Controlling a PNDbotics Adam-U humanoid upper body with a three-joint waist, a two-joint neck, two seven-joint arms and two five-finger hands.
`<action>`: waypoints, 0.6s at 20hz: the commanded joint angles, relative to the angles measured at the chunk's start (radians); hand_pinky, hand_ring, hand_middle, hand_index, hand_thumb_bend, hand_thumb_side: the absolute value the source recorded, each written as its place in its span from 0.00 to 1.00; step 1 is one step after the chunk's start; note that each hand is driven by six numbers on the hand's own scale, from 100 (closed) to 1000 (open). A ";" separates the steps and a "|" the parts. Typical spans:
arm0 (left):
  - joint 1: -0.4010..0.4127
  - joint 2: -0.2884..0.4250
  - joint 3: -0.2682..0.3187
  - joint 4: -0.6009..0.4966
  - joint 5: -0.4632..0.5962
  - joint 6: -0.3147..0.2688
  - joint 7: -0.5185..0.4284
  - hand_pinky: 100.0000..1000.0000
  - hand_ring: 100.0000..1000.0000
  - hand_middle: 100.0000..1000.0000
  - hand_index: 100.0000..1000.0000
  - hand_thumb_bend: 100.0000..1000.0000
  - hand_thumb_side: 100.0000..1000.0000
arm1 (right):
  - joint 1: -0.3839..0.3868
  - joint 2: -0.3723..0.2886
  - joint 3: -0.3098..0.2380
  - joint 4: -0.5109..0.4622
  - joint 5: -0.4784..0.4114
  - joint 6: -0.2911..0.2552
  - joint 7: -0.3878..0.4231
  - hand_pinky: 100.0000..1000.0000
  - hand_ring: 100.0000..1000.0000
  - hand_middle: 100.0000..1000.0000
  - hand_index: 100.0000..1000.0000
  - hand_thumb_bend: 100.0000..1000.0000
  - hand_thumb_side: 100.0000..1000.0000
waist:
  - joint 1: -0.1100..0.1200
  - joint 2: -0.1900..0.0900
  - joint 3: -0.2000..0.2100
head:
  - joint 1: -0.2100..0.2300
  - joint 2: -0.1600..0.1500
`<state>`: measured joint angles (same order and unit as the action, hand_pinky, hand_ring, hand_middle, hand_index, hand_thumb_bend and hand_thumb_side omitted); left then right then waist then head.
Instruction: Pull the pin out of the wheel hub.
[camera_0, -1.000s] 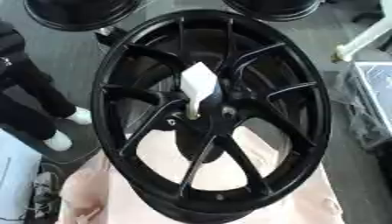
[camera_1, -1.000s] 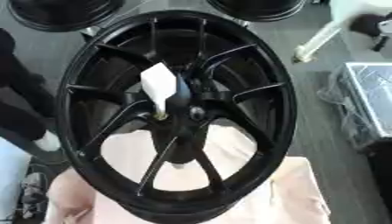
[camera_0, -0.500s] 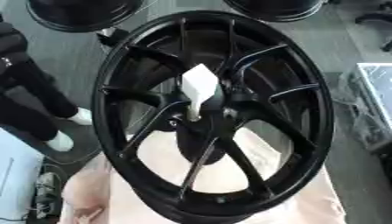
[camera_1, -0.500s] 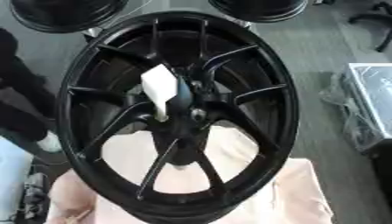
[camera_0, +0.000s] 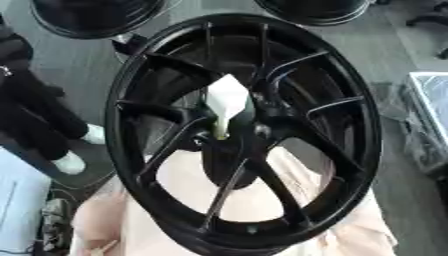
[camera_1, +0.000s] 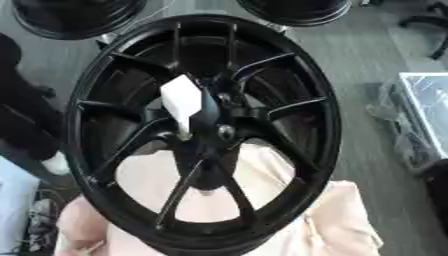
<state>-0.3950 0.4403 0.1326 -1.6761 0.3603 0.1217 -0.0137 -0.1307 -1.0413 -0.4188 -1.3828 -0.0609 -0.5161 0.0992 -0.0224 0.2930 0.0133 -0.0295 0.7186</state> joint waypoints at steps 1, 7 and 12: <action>-0.014 0.025 0.006 -0.020 0.000 0.001 -0.002 0.72 0.82 0.78 0.70 0.00 0.52 | -0.046 -0.027 0.018 -0.017 -0.137 0.095 -0.048 0.87 0.62 0.64 0.84 0.38 0.12 | -0.001 -0.015 0.002 | -0.008 -0.009; -0.017 0.015 0.003 -0.023 0.002 0.000 -0.003 0.72 0.82 0.78 0.70 0.00 0.52 | -0.224 0.079 0.083 -0.122 -0.347 0.267 -0.007 0.89 0.58 0.59 0.82 0.22 0.15 | 0.002 -0.020 0.021 | -0.017 -0.010; -0.020 0.006 0.002 -0.025 0.005 0.001 -0.002 0.72 0.82 0.78 0.70 0.00 0.52 | -0.353 0.214 0.112 -0.146 -0.391 0.375 0.032 0.91 0.58 0.60 0.83 0.23 0.16 | 0.007 -0.023 0.029 | -0.020 -0.011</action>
<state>-0.3978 0.4299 0.1319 -1.6774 0.3639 0.1236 -0.0161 -0.4703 -0.8250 -0.3036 -1.5066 -0.4361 -0.1649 0.1246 -0.0156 0.2921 0.0432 -0.0470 0.7184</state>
